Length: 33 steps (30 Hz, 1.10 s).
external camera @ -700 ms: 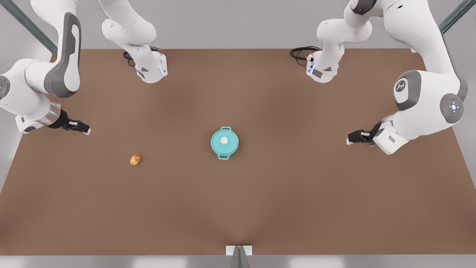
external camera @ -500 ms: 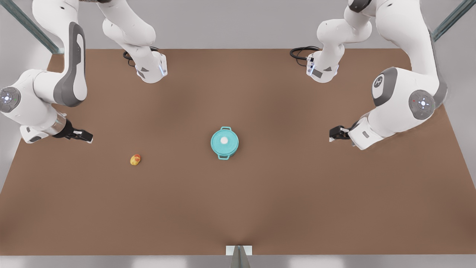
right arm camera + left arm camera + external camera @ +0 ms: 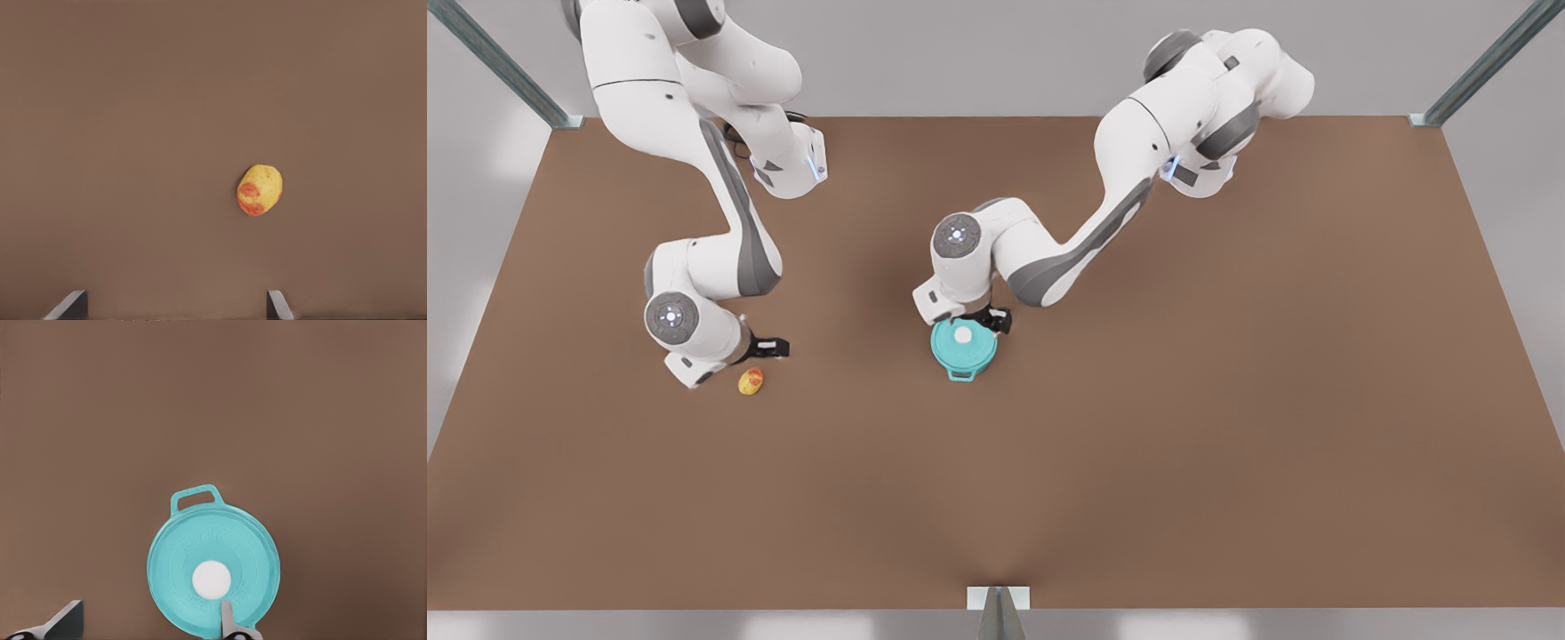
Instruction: Open the pot lid and put the potato into the pot
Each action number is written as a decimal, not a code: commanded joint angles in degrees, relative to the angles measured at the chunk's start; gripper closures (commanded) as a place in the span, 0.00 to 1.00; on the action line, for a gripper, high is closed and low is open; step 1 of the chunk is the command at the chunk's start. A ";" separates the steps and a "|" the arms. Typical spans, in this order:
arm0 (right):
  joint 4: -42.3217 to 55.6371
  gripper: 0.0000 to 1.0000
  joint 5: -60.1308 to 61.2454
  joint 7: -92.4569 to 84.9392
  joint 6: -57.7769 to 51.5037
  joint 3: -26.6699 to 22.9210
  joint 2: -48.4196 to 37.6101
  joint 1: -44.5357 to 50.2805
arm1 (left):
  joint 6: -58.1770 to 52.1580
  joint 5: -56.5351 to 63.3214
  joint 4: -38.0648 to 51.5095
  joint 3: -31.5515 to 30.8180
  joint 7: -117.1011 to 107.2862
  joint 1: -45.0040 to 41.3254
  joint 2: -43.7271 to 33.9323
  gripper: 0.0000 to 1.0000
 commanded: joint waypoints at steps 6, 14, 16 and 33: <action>-4.75 0.00 0.33 16.32 15.78 0.02 2.06 -3.65 | 5.10 4.53 -0.74 -0.10 -40.48 -1.33 1.79 0.00; -5.10 0.00 0.33 19.22 23.43 -0.07 6.98 -5.50 | 14.15 4.61 -3.82 -0.01 -37.94 -1.16 4.43 0.00; -5.19 0.00 -0.02 19.22 25.71 -0.16 8.65 -6.20 | 14.15 4.79 -3.82 0.08 -37.58 -1.07 4.69 0.00; -11.61 0.00 -2.74 19.13 39.25 -2.71 12.34 -6.20 | 13.89 6.28 -6.37 0.08 -36.88 -0.98 5.22 0.62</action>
